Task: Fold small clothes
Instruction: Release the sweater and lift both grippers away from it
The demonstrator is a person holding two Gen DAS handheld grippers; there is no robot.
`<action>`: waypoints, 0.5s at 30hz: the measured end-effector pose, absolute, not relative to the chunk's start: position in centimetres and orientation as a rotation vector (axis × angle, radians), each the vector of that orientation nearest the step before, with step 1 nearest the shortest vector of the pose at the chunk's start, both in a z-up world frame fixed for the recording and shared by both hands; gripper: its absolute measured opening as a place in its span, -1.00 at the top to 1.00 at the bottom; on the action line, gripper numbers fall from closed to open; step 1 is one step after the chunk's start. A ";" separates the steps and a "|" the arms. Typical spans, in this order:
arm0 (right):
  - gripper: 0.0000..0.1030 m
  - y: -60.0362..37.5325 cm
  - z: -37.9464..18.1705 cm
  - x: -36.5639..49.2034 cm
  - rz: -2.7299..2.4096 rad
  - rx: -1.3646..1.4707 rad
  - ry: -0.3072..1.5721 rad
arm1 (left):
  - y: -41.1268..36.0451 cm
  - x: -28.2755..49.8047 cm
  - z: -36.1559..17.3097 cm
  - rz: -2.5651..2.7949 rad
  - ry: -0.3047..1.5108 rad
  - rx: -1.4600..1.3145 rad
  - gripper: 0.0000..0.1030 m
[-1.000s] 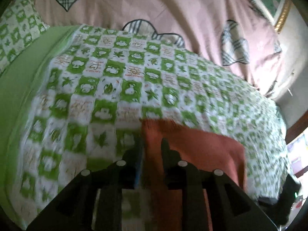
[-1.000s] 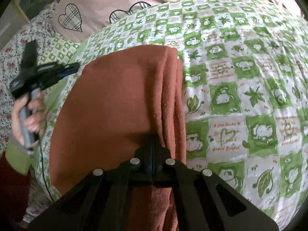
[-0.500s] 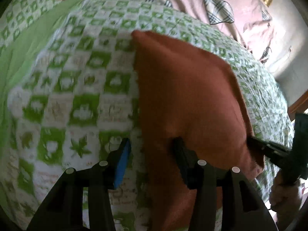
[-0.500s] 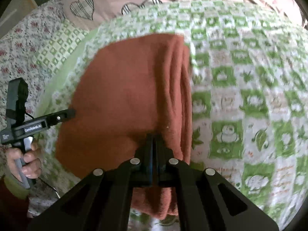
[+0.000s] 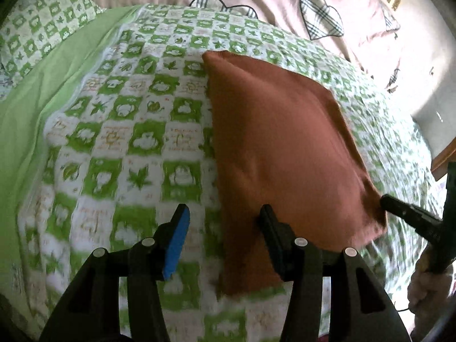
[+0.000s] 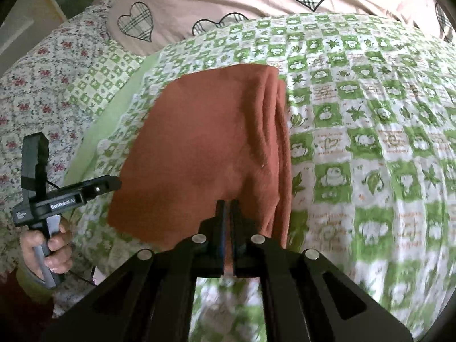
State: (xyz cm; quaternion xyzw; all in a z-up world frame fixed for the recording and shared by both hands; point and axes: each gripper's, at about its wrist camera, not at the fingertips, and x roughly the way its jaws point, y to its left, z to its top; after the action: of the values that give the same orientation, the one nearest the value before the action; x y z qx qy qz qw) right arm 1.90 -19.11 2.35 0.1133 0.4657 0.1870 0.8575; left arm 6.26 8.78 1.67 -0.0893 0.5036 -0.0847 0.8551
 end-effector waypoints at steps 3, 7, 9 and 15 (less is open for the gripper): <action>0.16 -18.9 2.7 0.2 0.401 0.232 0.970 | 8.2 3.8 1.9 -0.172 1.058 -0.153 -0.18; -0.03 -18.7 2.9 -2.0 0.414 0.212 0.957 | 6.8 1.3 1.9 -0.160 1.044 -0.088 -0.38; -0.03 -18.6 2.7 -2.9 0.419 0.204 0.960 | 6.2 0.1 1.9 -0.150 1.041 -0.053 -0.53; -0.20 -18.3 2.0 -5.9 0.434 0.150 0.979 | 5.2 -2.9 1.2 -0.102 1.040 0.054 -0.57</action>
State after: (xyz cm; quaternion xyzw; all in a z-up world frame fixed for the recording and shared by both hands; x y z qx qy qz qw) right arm -5.95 -18.33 2.03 0.0716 0.4660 0.2065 0.8574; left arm -2.90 5.24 1.24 0.0257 0.4968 -0.0488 0.8661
